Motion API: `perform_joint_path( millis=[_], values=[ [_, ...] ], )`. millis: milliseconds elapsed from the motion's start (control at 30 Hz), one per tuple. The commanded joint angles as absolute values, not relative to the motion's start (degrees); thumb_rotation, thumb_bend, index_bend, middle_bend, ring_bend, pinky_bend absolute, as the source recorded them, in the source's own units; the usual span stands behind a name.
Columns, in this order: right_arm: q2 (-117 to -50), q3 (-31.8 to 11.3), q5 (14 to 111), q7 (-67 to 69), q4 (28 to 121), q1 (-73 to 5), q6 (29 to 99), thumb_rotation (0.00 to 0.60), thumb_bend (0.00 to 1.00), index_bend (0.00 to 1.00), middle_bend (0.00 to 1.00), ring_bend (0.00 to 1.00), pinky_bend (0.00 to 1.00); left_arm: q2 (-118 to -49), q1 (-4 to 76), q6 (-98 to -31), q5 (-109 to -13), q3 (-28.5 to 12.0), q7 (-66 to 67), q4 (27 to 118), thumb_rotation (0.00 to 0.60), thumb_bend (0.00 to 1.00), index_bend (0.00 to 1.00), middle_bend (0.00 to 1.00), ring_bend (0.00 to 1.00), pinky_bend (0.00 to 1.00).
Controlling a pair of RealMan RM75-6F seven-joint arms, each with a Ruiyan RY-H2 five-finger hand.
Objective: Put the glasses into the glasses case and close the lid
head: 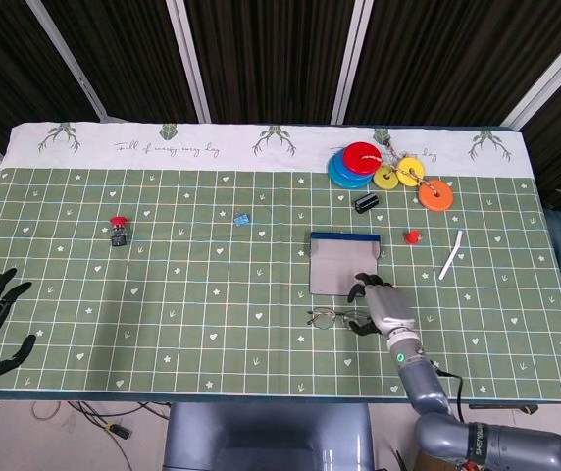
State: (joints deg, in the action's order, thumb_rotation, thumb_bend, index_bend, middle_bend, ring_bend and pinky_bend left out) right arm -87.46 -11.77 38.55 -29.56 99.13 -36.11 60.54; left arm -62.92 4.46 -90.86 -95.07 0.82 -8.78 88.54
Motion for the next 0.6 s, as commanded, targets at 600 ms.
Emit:
perform_joint_path(
  millis=[600],
  values=[
    [-92.21,-11.31,38.59,-29.05,93.85,-38.26,61.23,0.600,0.43,0.50,0.16,0.12,0.21,-62.79,4.35,-90.56,-94.14,0.54,-8.41,88.99,0.600,0.34,0.12,0.00,0.00,0.00]
  ],
)
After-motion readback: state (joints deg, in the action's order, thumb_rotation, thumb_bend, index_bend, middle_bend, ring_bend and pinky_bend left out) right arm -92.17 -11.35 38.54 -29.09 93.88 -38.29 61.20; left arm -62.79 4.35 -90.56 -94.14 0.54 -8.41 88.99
